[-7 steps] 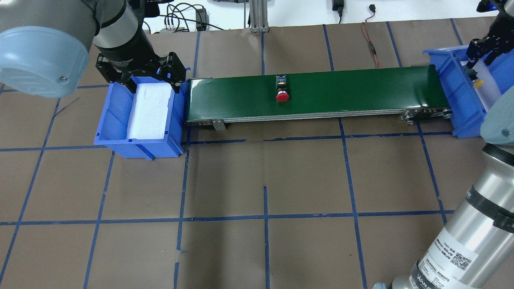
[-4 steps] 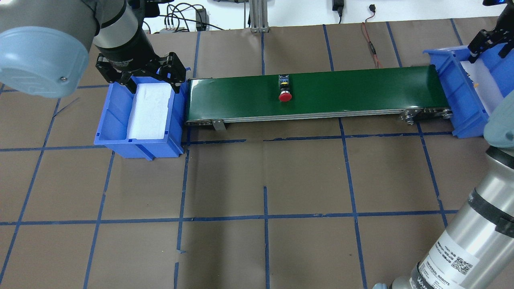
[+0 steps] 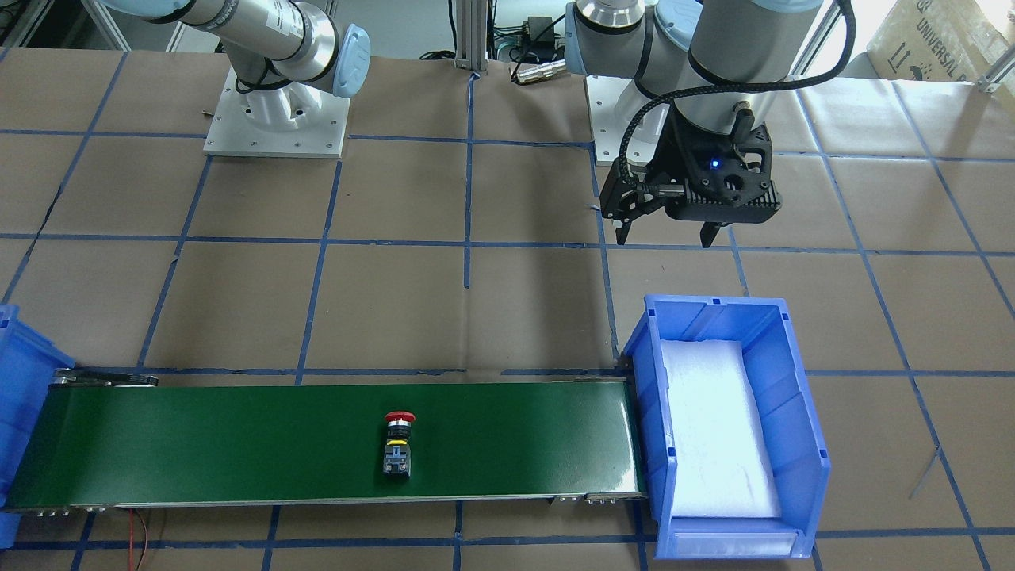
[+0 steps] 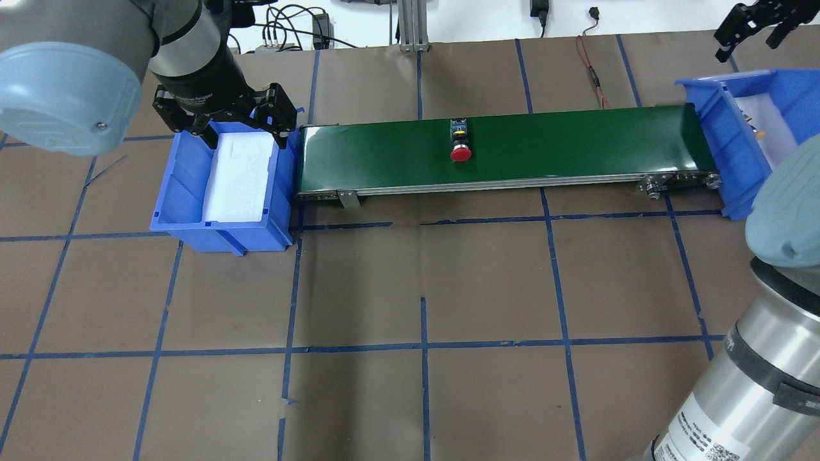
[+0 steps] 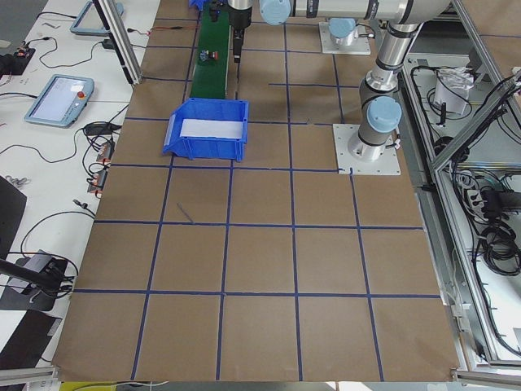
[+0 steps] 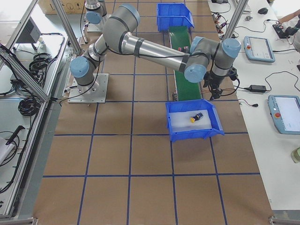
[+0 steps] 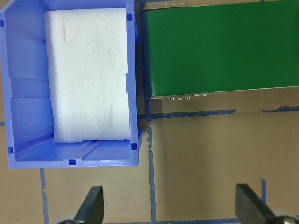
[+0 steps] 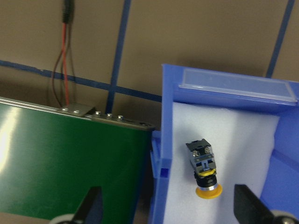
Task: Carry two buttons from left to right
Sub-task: 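Move the right gripper back over the belt toward the red button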
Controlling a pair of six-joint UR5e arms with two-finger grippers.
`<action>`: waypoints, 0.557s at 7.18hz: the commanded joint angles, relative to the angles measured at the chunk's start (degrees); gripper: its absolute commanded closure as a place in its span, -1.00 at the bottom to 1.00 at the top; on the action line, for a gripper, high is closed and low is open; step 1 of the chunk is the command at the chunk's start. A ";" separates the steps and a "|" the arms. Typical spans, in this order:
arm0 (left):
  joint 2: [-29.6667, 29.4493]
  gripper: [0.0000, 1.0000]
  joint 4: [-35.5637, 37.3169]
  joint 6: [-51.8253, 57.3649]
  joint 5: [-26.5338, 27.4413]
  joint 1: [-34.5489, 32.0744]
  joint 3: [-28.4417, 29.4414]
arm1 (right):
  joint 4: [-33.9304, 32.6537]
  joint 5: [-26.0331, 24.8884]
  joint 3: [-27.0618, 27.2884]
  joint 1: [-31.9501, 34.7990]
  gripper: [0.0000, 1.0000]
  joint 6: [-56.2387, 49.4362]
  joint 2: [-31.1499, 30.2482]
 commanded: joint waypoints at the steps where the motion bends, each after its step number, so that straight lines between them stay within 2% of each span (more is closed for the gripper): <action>1: 0.00 -1.00 0.00 0.00 0.00 0.00 0.00 | 0.56 -0.02 0.23 4.97 -1.00 3.92 -1.26; 4: 0.00 -1.00 0.00 0.00 0.00 0.00 0.00 | 3.29 0.25 0.32 7.52 -1.00 6.83 -1.43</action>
